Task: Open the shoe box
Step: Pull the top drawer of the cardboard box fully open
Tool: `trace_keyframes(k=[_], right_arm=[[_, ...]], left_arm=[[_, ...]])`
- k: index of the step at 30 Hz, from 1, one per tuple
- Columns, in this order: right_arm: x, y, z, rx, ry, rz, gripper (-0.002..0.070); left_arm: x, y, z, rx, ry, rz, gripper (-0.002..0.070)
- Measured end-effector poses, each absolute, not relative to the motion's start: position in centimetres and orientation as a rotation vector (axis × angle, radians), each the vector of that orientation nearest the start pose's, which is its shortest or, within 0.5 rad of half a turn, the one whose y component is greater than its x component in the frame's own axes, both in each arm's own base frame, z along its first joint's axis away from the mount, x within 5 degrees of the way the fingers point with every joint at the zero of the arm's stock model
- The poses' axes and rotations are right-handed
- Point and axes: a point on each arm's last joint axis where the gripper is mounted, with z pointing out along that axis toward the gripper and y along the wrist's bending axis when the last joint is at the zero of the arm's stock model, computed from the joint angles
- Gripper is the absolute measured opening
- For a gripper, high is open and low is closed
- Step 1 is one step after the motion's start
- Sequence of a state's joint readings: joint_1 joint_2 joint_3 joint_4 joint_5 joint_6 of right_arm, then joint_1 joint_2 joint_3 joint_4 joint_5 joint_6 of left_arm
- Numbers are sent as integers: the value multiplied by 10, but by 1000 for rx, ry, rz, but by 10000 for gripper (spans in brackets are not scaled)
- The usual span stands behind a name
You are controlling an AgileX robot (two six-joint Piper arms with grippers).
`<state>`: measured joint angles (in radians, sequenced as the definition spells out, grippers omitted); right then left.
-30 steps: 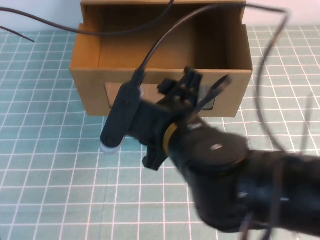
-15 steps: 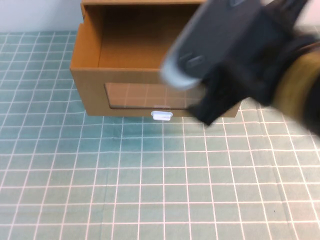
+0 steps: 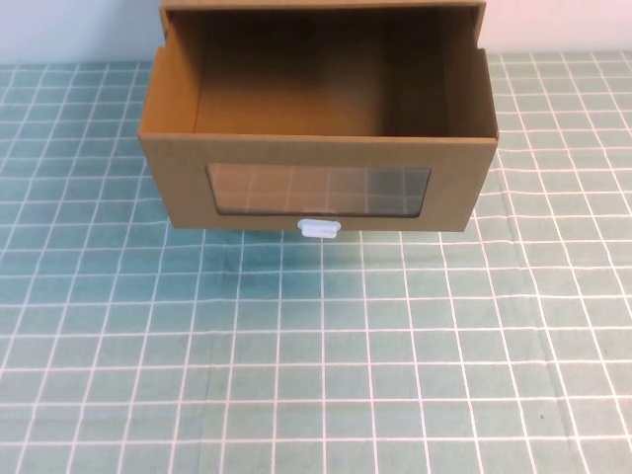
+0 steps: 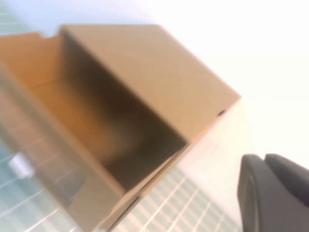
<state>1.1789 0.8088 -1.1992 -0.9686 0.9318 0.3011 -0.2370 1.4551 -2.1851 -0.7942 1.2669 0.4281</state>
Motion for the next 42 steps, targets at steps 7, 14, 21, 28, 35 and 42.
trace_keyframes(k=[7,14,21,28,35,42], right_arm=[[72,43,439,-916,1495,62,-12],[48,27,404,-929,1489,331,-13],[50,32,373,-988,1542,308,-13],[52,40,351,-1040,1585,278,-13],[54,44,334,-1080,1618,253,-13],[54,44,331,-1087,1622,247,-13]], left_arm=[[141,-98,574,810,1720,-813,-4],[81,-83,532,809,1789,-803,-4],[37,-67,484,813,1813,-711,-4],[0,-55,456,760,1715,-650,-4],[13,-55,430,721,1777,-640,-4],[23,-55,414,708,1831,-619,-4]])
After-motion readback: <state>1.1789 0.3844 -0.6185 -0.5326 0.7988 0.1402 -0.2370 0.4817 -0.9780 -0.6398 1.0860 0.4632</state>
